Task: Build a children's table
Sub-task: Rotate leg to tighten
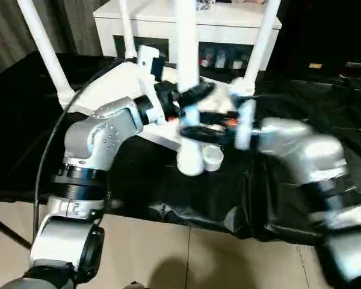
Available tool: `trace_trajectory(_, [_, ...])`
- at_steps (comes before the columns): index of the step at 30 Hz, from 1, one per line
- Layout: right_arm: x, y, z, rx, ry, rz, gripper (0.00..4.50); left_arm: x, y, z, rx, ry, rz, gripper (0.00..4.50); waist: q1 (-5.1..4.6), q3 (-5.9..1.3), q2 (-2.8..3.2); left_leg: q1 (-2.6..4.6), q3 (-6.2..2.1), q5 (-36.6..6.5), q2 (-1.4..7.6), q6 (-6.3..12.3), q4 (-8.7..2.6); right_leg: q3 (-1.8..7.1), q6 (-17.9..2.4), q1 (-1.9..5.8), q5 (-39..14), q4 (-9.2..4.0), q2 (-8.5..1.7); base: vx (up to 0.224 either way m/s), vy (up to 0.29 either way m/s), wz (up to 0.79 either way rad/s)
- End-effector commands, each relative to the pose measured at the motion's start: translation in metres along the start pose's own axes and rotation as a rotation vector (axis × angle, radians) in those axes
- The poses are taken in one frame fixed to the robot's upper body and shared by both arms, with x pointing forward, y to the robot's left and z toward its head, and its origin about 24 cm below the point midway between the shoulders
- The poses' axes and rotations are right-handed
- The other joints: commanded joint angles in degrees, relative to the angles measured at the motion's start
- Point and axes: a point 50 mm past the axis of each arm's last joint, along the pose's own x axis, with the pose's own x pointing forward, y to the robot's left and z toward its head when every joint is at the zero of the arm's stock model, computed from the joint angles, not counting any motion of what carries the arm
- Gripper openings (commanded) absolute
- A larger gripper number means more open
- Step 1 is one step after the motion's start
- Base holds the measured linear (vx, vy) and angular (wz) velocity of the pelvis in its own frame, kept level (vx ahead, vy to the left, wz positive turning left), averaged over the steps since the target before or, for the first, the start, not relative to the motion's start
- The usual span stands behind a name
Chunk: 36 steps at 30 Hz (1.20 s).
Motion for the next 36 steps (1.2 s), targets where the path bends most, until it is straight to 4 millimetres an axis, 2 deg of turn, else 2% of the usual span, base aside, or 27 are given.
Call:
trace_trajectory(1, [-0.004,-0.001,0.005,0.006,0.006,0.022,3.42,0.004,-0.010,0.015,0.012,-0.031,-0.077,1.86,0.25,-4.57,-0.24,1.02,0.18,-10.59,0.67,1.60,-3.75,1.24,-14.41,4.23,-7.56,-3.54,-1.78,0.000,0.000,0.00])
trace_trajectory(3, [-0.007,0.000,0.006,0.001,0.044,0.065,3.42,0.004,-0.017,0.019,-0.038,-0.050,-0.155,1.86,0.31,-4.58,-0.29,1.04,0.16,-10.42,0.66,1.67,-3.69,1.16,-14.60,4.25,-8.20,-3.55,-1.74,0.000,0.000,0.00])
trace_trajectory(8, [-0.007,0.002,0.006,0.010,0.074,0.120,3.42,0.003,-0.021,0.022,-0.075,-0.070,-0.209,1.86,0.31,-4.49,-0.39,1.16,0.15,-11.58,0.76,1.62,-3.75,1.10,-14.36,4.04,-10.92,-3.83,-1.70,0.000,0.000,0.00])
trace_trajectory(11, [-0.005,0.004,0.001,0.021,0.114,0.150,3.08,0.001,-0.021,0.023,-0.087,-0.078,-0.219,1.86,0.39,-4.50,-0.42,1.14,0.12,-11.16,0.82,1.66,-3.77,1.09,-14.39,4.00,-10.47,-3.75,-1.65,0.000,0.000,0.00])
trace_trajectory(14, [-0.004,0.006,-0.003,0.021,0.137,0.173,3.05,0.000,-0.021,0.023,-0.093,-0.080,-0.215,1.86,0.52,-4.56,-0.33,1.09,0.08,-10.78,0.85,1.68,-3.74,1.12,-14.27,4.01,-9.99,-3.65,-1.72,0.000,0.000,0.00])
trace_trajectory(15, [-0.003,0.008,-0.005,0.020,0.149,0.182,2.75,0.000,-0.021,0.024,-0.099,-0.084,-0.216,1.86,0.55,-4.56,-0.41,1.06,0.10,-10.57,0.83,1.74,-3.71,1.11,-14.36,4.02,-9.62,-3.62,-1.66,0.000,0.000,0.00])
trace_trajectory(18, [-0.002,0.009,-0.007,0.020,0.157,0.189,2.62,0.000,-0.021,0.024,-0.100,-0.090,-0.215,1.86,0.70,-4.53,-0.35,1.10,0.10,-10.81,0.86,1.70,-3.73,1.12,-14.25,3.98,-9.89,-3.68,-1.69,0.000,0.000,0.00])
trace_trajectory(20, [-0.002,0.009,-0.008,0.024,0.158,0.193,2.33,-0.001,-0.021,0.025,-0.103,-0.094,-0.216,1.86,0.75,-4.52,-0.33,1.11,0.07,-11.30,0.84,1.39,-3.79,1.12,-13.87,3.98,-10.68,-3.76,-1.70,0.000,0.000,0.00])
trace_trajectory(25, [-0.001,0.010,-0.008,0.029,0.155,0.208,1.95,-0.002,-0.023,0.024,-0.104,-0.081,-0.248,1.85,0.86,-4.53,-0.31,1.12,0.04,-11.34,0.86,1.21,-3.83,1.11,-13.81,3.94,-10.51,-3.75,-1.68,0.000,0.000,0.00])
trace_trajectory(32, [-0.001,0.009,-0.003,-0.006,0.131,0.203,1.89,-0.004,-0.027,0.022,-0.083,-0.053,-0.288,1.85,0.95,-4.51,-0.26,1.15,0.05,-11.57,0.87,1.02,-3.84,1.13,-13.75,3.90,-10.74,-3.73,-1.69,0.000,0.000,0.00])
trace_trajectory(33, [-0.001,0.012,-0.001,0.002,0.111,0.231,2.24,-0.004,-0.028,0.021,-0.067,-0.040,-0.302,1.85,1.01,-4.52,-0.48,1.20,0.08,-11.49,0.88,1.14,-3.82,1.15,-13.67,3.91,-10.99,-3.72,-1.72,0.000,0.000,0.00])
trace_trajectory(34, [-0.001,0.013,0.000,0.004,0.107,0.239,2.44,-0.005,-0.029,0.020,-0.060,-0.035,-0.307,1.85,1.04,-4.53,-0.37,1.18,0.03,-11.42,0.95,1.12,-3.87,1.14,-13.55,3.90,-11.14,-3.67,-1.75,0.000,0.000,0.00])
trace_trajectory(35, [-0.001,0.013,0.000,0.004,0.106,0.240,2.44,-0.005,-0.029,0.020,-0.057,-0.032,-0.310,1.85,1.00,-4.47,-0.39,1.15,0.05,-11.44,0.95,1.10,-3.89,1.16,-13.46,3.87,-11.14,-3.67,-1.70,0.000,0.000,0.00])
trace_trajectory(36, [-0.001,0.013,0.000,0.004,0.107,0.239,2.62,-0.005,-0.029,0.019,-0.052,-0.026,-0.309,1.85,1.01,-4.49,-0.51,1.18,0.06,-11.27,0.94,1.16,-3.87,1.16,-13.52,3.90,-11.29,-3.70,-1.77,0.000,0.000,0.00])
